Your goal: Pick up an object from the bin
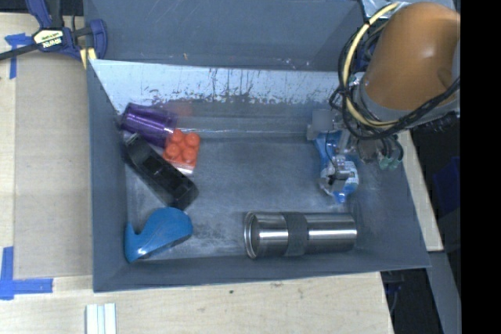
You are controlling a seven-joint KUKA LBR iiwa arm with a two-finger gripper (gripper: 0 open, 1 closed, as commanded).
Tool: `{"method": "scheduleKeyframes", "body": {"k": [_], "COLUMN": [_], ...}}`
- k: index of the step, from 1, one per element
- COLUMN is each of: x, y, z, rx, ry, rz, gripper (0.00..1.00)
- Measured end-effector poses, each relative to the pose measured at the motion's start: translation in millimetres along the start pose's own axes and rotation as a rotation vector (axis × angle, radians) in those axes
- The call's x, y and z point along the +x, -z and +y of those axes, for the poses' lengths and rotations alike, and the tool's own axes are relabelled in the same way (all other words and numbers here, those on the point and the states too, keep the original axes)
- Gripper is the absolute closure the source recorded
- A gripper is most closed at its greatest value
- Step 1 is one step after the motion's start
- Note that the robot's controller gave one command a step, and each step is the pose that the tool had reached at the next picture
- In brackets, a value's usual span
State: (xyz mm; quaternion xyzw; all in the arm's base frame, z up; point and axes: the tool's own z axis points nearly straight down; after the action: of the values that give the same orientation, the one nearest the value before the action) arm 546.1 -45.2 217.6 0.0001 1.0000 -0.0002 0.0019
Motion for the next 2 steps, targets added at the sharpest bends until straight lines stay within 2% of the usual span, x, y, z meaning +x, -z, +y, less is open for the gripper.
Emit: {"method": "scheduleKeyframes", "body": {"k": [1,2], "x": [23.5,18.8], "y": [-119.4,-117.5], "z": [-51.5,-51.5], "rx": [-0.01,-0.001], "ry": [0.031,0.039], "rz": [-0.015,-0.036], "gripper": [0.0,0.0]}}
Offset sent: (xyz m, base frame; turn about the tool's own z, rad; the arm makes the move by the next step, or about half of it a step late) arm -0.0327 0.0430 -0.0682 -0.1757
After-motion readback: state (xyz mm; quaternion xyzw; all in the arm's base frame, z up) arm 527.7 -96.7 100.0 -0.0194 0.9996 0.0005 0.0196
